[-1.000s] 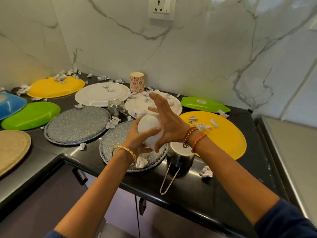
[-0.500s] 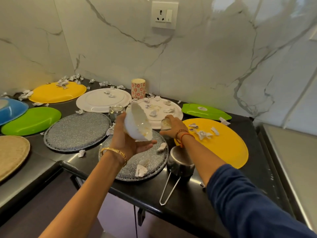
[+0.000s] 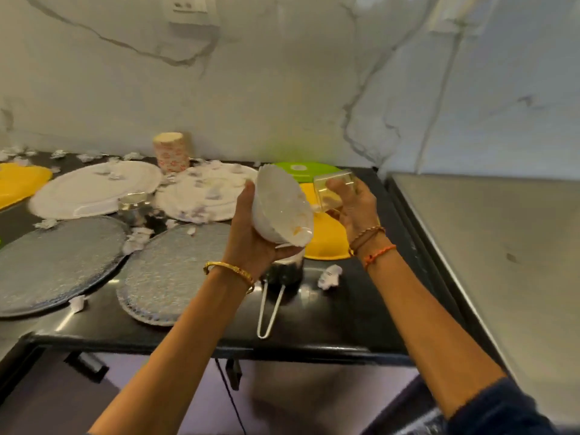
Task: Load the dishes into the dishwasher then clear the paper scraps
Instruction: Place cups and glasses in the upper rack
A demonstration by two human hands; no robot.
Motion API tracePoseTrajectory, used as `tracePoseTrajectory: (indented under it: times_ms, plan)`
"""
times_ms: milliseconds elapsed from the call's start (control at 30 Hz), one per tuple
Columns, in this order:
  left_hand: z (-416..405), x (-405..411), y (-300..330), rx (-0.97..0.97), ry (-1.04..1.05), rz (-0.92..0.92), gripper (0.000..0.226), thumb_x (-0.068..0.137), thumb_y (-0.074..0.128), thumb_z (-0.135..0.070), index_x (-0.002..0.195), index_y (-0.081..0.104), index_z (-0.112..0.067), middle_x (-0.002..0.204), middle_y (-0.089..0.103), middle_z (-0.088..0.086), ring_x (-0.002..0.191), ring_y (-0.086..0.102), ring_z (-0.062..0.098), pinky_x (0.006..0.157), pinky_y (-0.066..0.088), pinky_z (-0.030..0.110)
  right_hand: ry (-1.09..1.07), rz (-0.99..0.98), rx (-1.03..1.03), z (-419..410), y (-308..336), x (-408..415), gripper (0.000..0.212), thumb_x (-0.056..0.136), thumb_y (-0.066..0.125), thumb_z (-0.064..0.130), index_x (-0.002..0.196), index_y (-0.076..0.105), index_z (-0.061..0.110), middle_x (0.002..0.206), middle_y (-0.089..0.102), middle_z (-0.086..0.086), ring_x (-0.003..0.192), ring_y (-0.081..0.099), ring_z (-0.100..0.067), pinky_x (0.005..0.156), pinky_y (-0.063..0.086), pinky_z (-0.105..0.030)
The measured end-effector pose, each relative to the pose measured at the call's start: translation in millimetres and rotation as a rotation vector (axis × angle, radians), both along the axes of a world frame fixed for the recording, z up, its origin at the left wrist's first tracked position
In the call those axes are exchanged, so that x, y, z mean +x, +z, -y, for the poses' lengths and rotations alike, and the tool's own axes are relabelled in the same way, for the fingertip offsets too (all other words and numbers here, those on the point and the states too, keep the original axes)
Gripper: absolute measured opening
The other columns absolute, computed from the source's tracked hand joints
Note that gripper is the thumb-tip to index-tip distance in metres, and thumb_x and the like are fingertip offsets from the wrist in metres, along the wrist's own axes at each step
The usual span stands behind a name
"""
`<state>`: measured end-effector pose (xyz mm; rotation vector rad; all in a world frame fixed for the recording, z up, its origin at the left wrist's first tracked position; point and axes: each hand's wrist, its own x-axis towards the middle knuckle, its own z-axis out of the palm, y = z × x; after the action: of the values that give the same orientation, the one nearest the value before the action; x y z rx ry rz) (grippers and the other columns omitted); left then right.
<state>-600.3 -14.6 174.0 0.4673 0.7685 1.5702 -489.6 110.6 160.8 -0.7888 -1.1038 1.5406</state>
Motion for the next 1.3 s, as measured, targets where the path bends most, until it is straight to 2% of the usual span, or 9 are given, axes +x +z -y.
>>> tracePoseTrajectory:
  times_ms: [133,267,433,633,767,867,1000,1100,1300]
  plan:
    - [-11.1,58.2,-17.5,0.126,-0.232,-0.09,0.078,0.029,0.077,-0.069,0.093,0.069,-0.026,0.091,0.073,0.001,0.082,0.07,0.021,0.063,0.058,0.041,-0.257,-0.035,0.014,32.4,1.4,93.8,0.046,0.065,0.078,0.017,0.103,0.051,0.015,0.089,0.059,-0.002,0.078,0.059,-0.019,0.059,0.052,-0.031]
    - [-12.2,117.4,-36.6,0.133,-0.372,-0.267,0.101,0.005,0.075,-0.073,0.095,0.058,-0.03,0.074,0.073,-0.008,0.066,0.07,0.009,0.054,0.056,0.031,-0.339,-0.261,-0.096,70.7,3.5,165.4,0.002,0.086,0.053,0.022,0.085,0.055,0.021,0.085,0.06,0.001,0.068,0.058,-0.015,0.053,0.043,-0.022]
    - [-2.0,225.2,-50.2,0.278,-0.701,-0.482,0.105,0.018,0.072,-0.08,0.107,0.053,-0.029,0.086,0.071,-0.009,0.072,0.068,0.008,0.052,0.055,0.03,-0.613,-0.448,-0.118,116.3,-16.2,289.7,0.029,0.088,0.035,0.05,0.083,0.05,0.026,0.091,0.062,0.004,0.069,0.062,-0.012,0.058,0.04,-0.022]
    - [13.6,336.3,-74.3,0.411,-0.877,-0.679,0.083,0.034,0.078,-0.066,0.107,0.05,-0.037,0.1,0.058,-0.007,0.079,0.061,-0.003,0.061,0.05,0.015,-0.646,-0.533,-0.083,158.1,-51.4,412.5,0.088,0.033,0.082,0.052,0.106,0.049,0.016,0.089,0.062,-0.003,0.067,0.06,-0.015,0.054,0.043,-0.022]
    - [27.3,393.4,-119.0,0.131,-1.002,-0.66,0.059,0.057,0.082,-0.043,0.108,0.051,-0.04,0.102,0.06,-0.008,0.081,0.064,0.006,0.055,0.053,0.022,-0.693,-0.501,-0.242,176.2,-99.9,472.1,0.056,0.06,0.06,0.056,0.099,0.051,0.018,0.09,0.059,0.0,0.071,0.055,-0.012,0.055,0.041,-0.019]
    - [31.8,429.3,-149.7,-0.111,-0.897,-0.691,0.041,0.082,0.065,-0.013,0.116,0.048,-0.03,0.115,0.053,0.002,0.092,0.057,0.02,0.047,0.052,0.02,-0.722,-0.397,-0.462,176.8,-142.6,500.2,0.048,0.083,0.043,0.055,0.108,0.052,0.016,0.088,0.056,0.0,0.068,0.054,-0.01,0.055,0.044,-0.02]
    - [23.1,454.1,-190.1,-0.338,-0.62,-0.761,0.055,0.074,0.073,-0.007,0.124,0.051,-0.014,0.116,0.05,0.0,0.103,0.052,0.019,0.057,0.051,0.014,-0.671,-0.302,-0.679,166.7,-189.7,511.0,0.032,0.09,0.045,0.048,0.086,0.059,0.02,0.079,0.058,0.003,0.059,0.055,-0.009,0.049,0.045,-0.02]
    - [9.3,457.4,-221.6,-0.346,-0.413,-0.962,0.06,0.063,0.084,-0.015,0.115,0.055,-0.018,0.114,0.051,-0.004,0.107,0.051,0.017,0.086,0.049,0.028,-0.613,-0.239,-0.791,154.0,-229.3,509.1,0.028,0.086,0.053,0.043,0.084,0.06,0.016,0.074,0.056,-0.001,0.054,0.052,-0.01,0.045,0.044,-0.018]
    - [-32.7,451.8,-275.8,-0.142,-0.427,-1.454,0.084,0.049,0.089,-0.029,0.122,0.052,-0.016,0.123,0.052,0.006,0.109,0.048,0.019,0.09,0.04,0.025,-0.443,0.046,-0.76,117.4,-292.1,512.2,0.053,0.076,0.07,0.019,0.122,0.048,0.004,0.088,0.059,-0.007,0.061,0.058,-0.01,0.046,0.046,-0.019]
